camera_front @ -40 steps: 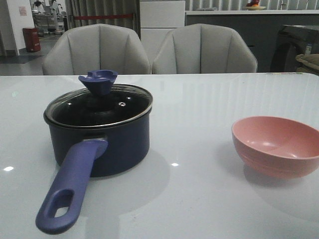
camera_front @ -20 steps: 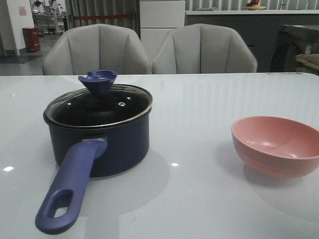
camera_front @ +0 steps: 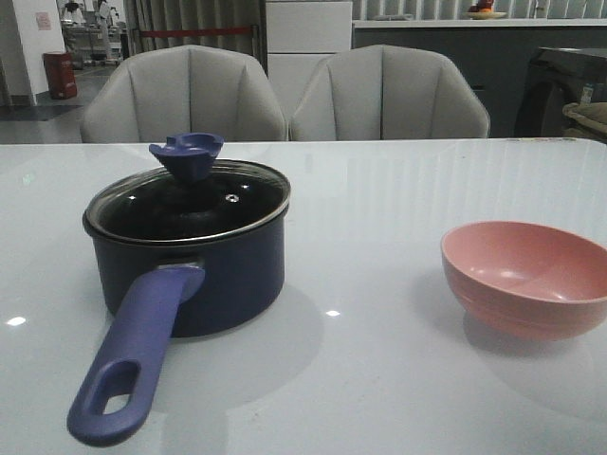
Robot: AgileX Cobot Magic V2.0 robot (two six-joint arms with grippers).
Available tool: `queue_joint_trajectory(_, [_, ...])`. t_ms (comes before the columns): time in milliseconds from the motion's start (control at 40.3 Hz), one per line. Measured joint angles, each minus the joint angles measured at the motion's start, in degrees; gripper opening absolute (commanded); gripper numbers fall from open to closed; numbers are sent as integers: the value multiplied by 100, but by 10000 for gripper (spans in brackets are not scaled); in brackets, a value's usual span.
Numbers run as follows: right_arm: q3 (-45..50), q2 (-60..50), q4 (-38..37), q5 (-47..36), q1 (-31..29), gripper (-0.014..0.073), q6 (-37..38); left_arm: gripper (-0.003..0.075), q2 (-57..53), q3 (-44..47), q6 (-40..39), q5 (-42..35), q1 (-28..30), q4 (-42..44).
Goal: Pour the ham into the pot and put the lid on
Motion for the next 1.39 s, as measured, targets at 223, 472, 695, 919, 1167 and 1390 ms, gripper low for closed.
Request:
queue_joint_trajectory(223, [0, 0, 0, 0, 0, 141, 0, 114, 0, 679, 0, -1759, 710, 55])
queue_joint_trajectory(472, [0, 0, 0, 0, 0, 141, 0, 114, 0, 1786, 0, -3271, 2029, -44])
queue_joint_trajectory(695, [0, 0, 0, 0, 0, 141, 0, 114, 0, 2371, 0, -3713, 2325, -143])
queue_joint_trajectory(919, [0, 0, 0, 0, 0, 141, 0, 114, 0, 2379, 0, -4108, 2325, -156])
queue_joint_trajectory(1167, [0, 0, 0, 0, 0, 141, 0, 114, 0, 2379, 0, -4151, 2336, -156])
queue_joint_trajectory(1390, [0, 0, 0, 0, 0, 141, 0, 114, 0, 2379, 0, -4165, 2336, -156])
